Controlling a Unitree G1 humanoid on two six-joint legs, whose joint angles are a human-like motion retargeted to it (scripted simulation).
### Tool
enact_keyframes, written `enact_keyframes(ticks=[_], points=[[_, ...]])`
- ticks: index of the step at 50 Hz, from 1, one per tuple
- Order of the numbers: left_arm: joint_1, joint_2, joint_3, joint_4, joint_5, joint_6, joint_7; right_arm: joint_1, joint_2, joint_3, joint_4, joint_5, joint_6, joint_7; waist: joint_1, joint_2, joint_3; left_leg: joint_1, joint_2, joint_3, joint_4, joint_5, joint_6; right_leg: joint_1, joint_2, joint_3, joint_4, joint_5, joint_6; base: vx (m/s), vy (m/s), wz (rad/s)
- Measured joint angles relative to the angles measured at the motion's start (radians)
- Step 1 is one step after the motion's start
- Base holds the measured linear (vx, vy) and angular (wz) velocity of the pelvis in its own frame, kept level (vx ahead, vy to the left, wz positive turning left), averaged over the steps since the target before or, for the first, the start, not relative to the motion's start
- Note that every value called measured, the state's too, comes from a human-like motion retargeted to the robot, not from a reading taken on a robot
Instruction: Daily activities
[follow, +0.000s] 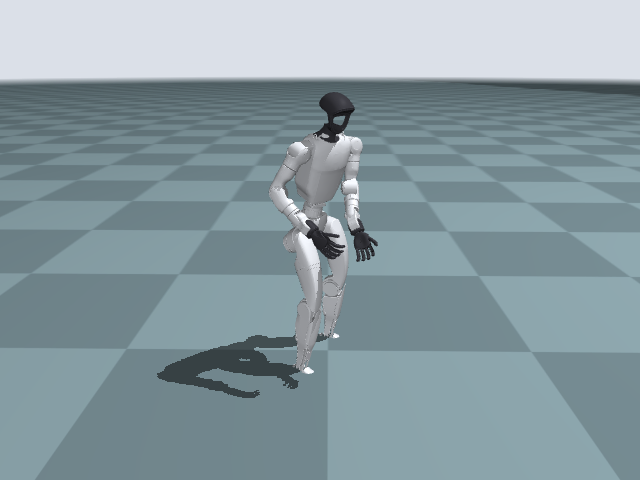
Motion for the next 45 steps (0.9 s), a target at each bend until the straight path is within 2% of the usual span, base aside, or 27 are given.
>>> enact_keyframes(ticks=[11, 18, 25, 30, 32, 38, 43, 45], points=[[-0.080, 0.070, 0.176, 0.169, 0.056, 0.033, -0.081, -0.078, -0.065, 0.139, 0.046, -0.108, 0.072, 0.173, 0.102, 0.019, 0.050, -0.139, 0.063, -0.138, 0.230, -0.061, -0.067, 0.015, 0.012, -0.100, 0.046, -0.034, -0.041, -0.04, -0.05, 0.39], [-0.106, 0.138, 0.207, 0.237, 0.064, 0.070, -0.138, -0.256, 0.038, 0.296, 0.175, -0.135, 0.151, 0.263, 0.219, 0.067, 0.040, -0.214, 0.052, -0.209, 0.225, -0.056, -0.074, 0.008, -0.012, -0.183, 0.024, -0.017, -0.055, -0.05, 0.04, 0.65], [-0.118, 0.177, 0.160, 0.260, 0.009, 0.103, -0.181, -0.411, 0.290, 0.364, 0.445, 0.076, 0.209, 0.285, 0.312, 0.107, 0.008, -0.225, -0.014, -0.244, 0.059, 0.040, -0.074, -0.006, -0.074, -0.261, -0.008, 0.017, -0.068, -0.02, 0.06, 0.80], [-0.117, 0.178, 0.123, 0.249, -0.036, 0.121, -0.208, -0.490, 0.434, 0.344, 0.602, 0.237, 0.208, 0.282, 0.356, 0.111, -0.015, -0.191, -0.062, -0.267, -0.127, 0.152, -0.082, -0.009, -0.117, -0.313, -0.027, 0.038, -0.074, -0.01, 0.05, 0.78], [-0.075, 0.159, 0.099, 0.232, -0.046, 0.119, -0.222, -0.481, 0.489, 0.342, 0.643, 0.270, 0.200, 0.281, 0.364, 0.094, -0.056, -0.210, -0.092, -0.282, -0.208, 0.229, -0.081, -0.077, -0.163, -0.326, 0.040, 0.032, -0.080, -0.04, 0.05, 0.81], [-0.106, 0.163, 0.103, 0.191, -0.082, 0.136, -0.231, -0.541, 0.515, 0.318, 0.667, 0.312, 0.210, 0.306, 0.384, 0.087, -0.037, -0.173, -0.092, -0.297, -0.283, 0.251, -0.092, -0.027, -0.149, -0.358, -0.022, 0.047, -0.082, 0.02, 0.02, 0.20], [-0.094, 0.176, 0.112, 0.146, -0.079, 0.117, -0.199, -0.537, 0.508, 0.320, 0.610, 0.300, 0.202, 0.297, 0.380, 0.070, -0.026, -0.177, -0.078, -0.298, -0.282, 0.245, -0.094, -0.011, -0.127, -0.363, -0.061, 0.069, -0.087, 0.00, 0.00, 0.00], [-0.037, 0.164, 0.103, 0.116, -0.065, 0.094, -0.179, -0.487, 0.517, 0.335, 0.566, 0.276, 0.188, 0.276, 0.370, 0.051, -0.067, -0.212, -0.083, -0.302, -0.313, 0.290, -0.089, -0.081, -0.147, -0.361, -0.009, 0.074, -0.093, -0.03, 0.00, 0.04]])
